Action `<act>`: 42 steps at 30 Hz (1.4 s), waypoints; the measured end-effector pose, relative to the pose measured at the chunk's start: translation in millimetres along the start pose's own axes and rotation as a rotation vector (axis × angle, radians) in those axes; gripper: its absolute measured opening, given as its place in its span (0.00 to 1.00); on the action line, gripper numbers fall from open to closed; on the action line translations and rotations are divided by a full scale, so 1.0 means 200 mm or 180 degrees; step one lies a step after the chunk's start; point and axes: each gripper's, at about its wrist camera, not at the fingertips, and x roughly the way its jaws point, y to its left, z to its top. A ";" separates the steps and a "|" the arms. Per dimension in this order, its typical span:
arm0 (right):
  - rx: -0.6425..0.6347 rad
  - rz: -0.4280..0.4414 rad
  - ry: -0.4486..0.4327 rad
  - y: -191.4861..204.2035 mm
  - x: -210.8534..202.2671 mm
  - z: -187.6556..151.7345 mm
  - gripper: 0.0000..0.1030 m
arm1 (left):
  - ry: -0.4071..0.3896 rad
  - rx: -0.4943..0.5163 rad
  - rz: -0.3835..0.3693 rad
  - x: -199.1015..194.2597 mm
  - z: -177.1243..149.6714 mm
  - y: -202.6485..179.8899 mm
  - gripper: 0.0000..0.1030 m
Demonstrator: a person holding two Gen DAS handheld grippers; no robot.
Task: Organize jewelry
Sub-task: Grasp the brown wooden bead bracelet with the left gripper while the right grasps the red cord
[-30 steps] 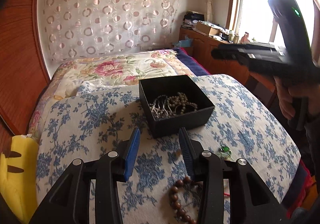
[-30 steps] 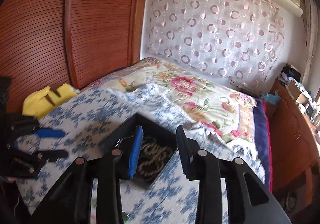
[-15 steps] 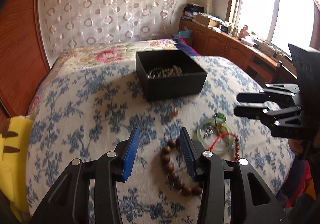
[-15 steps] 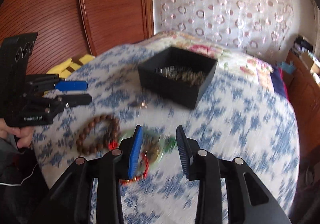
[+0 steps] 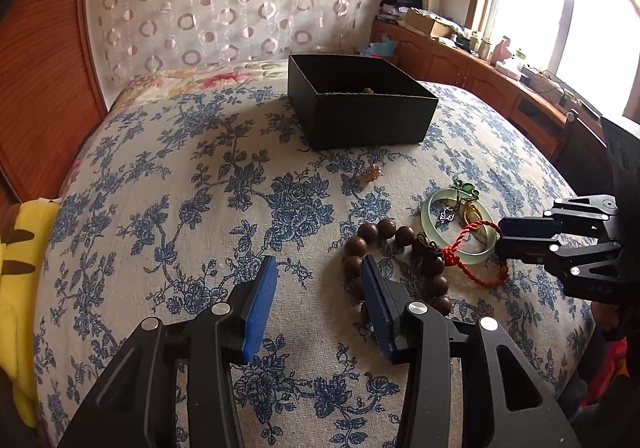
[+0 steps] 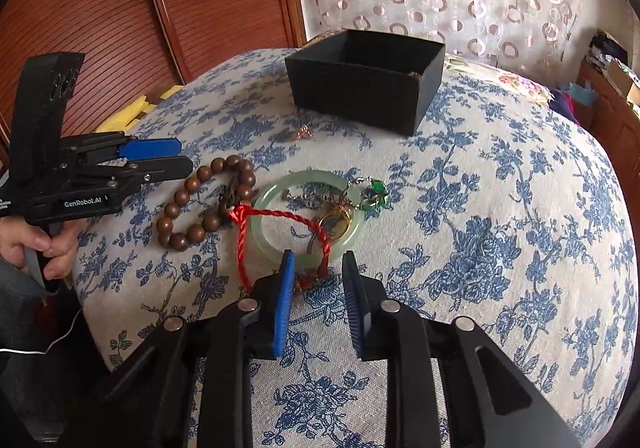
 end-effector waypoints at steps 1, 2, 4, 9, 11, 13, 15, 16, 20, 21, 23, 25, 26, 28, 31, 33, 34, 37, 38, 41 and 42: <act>-0.0007 -0.0003 0.0008 0.00 0.00 0.00 0.25 | 0.0003 0.0002 0.0001 0.00 0.00 0.00 0.41; -0.0026 -0.0021 0.0016 0.00 0.00 0.00 0.24 | 0.0006 0.0003 0.0000 0.00 0.00 0.00 0.41; -0.0053 -0.0105 0.0036 0.00 -0.02 -0.01 0.21 | 0.0015 0.0012 0.0003 0.01 0.00 -0.01 0.41; -0.0050 -0.0163 0.0084 -0.05 -0.04 -0.03 0.21 | 0.0032 0.0044 -0.0012 0.01 0.00 -0.03 0.42; -0.0053 -0.0204 0.0092 -0.06 -0.05 -0.03 0.21 | 0.0045 0.0055 -0.0016 0.02 0.00 -0.03 0.42; -0.0034 -0.0179 0.0094 -0.08 -0.04 -0.04 0.21 | 0.0056 0.0069 -0.0015 0.03 0.00 -0.04 0.42; -0.0038 -0.0187 0.0087 -0.08 -0.04 -0.04 0.21 | 0.0072 0.0089 -0.0005 0.03 0.00 -0.05 0.42; -0.0043 -0.0192 0.0079 -0.08 -0.04 -0.04 0.21 | 0.0079 0.0100 0.0002 0.03 0.00 -0.06 0.43; -0.0090 -0.0220 0.0023 -0.07 -0.04 -0.06 0.21 | 0.0115 0.0135 0.0028 0.04 -0.01 -0.07 0.43; -0.0095 -0.0224 0.0008 -0.07 -0.04 -0.06 0.20 | 0.0124 0.0145 0.0036 0.05 -0.01 -0.07 0.43; -0.0104 -0.0246 -0.0007 -0.06 -0.04 -0.07 0.17 | 0.0140 0.0168 0.0041 0.05 -0.01 -0.08 0.43; -0.0137 -0.0315 -0.0020 -0.06 -0.04 -0.07 0.12 | 0.0144 0.0185 0.0044 0.05 -0.01 -0.08 0.43; -0.0130 -0.0311 -0.0021 -0.06 -0.04 -0.07 0.12 | 0.0146 0.0190 0.0040 0.05 -0.01 -0.08 0.43; -0.0138 -0.0311 -0.0018 -0.07 -0.04 -0.07 0.10 | 0.0160 0.0201 0.0037 0.06 -0.01 -0.09 0.43; -0.0144 -0.0322 -0.0015 -0.07 -0.05 -0.07 0.07 | 0.0171 0.0229 0.0046 0.07 -0.01 -0.10 0.43; -0.0136 -0.0326 -0.0038 -0.07 -0.06 -0.06 0.05 | 0.0173 0.0235 0.0046 0.07 -0.01 -0.10 0.43; -0.0133 -0.0329 -0.0052 -0.07 -0.06 -0.05 0.05 | 0.0172 0.0235 0.0044 0.07 0.00 -0.09 0.42; -0.0151 -0.0331 -0.0099 -0.07 -0.09 -0.03 0.05 | 0.0170 0.0250 0.0059 0.07 0.00 -0.10 0.38; -0.0159 -0.0333 -0.0103 -0.07 -0.09 -0.03 0.05 | 0.0169 0.0246 0.0058 0.07 0.00 -0.10 0.37; -0.0183 -0.0346 -0.0101 -0.07 -0.10 -0.02 0.05 | 0.0157 0.0259 0.0072 0.07 0.00 -0.10 0.24; -0.0193 -0.0352 -0.0103 -0.07 -0.10 -0.01 0.05 | 0.0154 0.0257 0.0068 0.07 0.00 -0.10 0.20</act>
